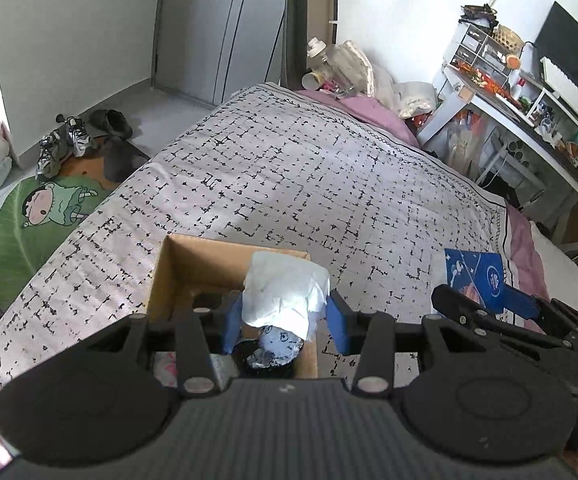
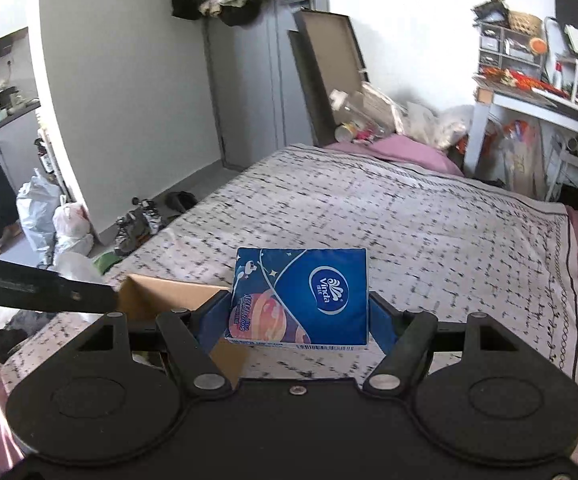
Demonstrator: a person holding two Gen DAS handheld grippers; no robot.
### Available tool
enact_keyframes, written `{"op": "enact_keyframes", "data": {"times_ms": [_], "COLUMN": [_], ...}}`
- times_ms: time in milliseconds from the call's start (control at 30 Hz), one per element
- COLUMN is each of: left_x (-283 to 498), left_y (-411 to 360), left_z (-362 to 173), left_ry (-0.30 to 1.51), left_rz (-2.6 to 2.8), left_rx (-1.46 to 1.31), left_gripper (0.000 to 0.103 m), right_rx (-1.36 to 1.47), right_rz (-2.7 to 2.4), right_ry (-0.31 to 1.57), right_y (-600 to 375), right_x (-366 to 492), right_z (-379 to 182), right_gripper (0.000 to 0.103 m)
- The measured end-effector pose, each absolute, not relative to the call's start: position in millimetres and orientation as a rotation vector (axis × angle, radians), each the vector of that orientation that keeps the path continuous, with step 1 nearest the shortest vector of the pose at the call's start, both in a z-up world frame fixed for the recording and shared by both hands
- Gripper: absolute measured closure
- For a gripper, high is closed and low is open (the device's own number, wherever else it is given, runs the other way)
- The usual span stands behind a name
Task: Organize soft objects
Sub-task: 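Carry the white tissue with the left gripper while the right gripper carries the Vinda pack to the box, then open the left gripper over the box while the right gripper drops the Vinda pack in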
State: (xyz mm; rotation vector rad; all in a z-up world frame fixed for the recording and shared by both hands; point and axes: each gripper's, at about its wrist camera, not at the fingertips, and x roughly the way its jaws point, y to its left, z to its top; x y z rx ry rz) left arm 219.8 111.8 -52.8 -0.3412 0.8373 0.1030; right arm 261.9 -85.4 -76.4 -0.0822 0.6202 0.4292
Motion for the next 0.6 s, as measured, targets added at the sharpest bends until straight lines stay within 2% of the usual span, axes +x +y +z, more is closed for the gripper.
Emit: {"op": "enact_keyframes", "data": {"times_ms": [333, 600], "left_x": [212.5, 217.8], "left_y": [142.1, 167.2], "left_z": [-62.3, -82.4], "left_ry": [0.833, 0.852], "left_rz": [0.112, 0.119], "left_rx": [-0.396, -0.440], "left_gripper": [0.059, 0.059], "right_rx": [-0.105, -0.124], "right_rz": [0.454, 0.483], "right_ry": [0.611, 0.596], "right_y": [-59.1, -41.6], "right_x": [249.2, 253.8], "right_z": [-65.5, -81.5], "right_gripper": [0.033, 0.033]}}
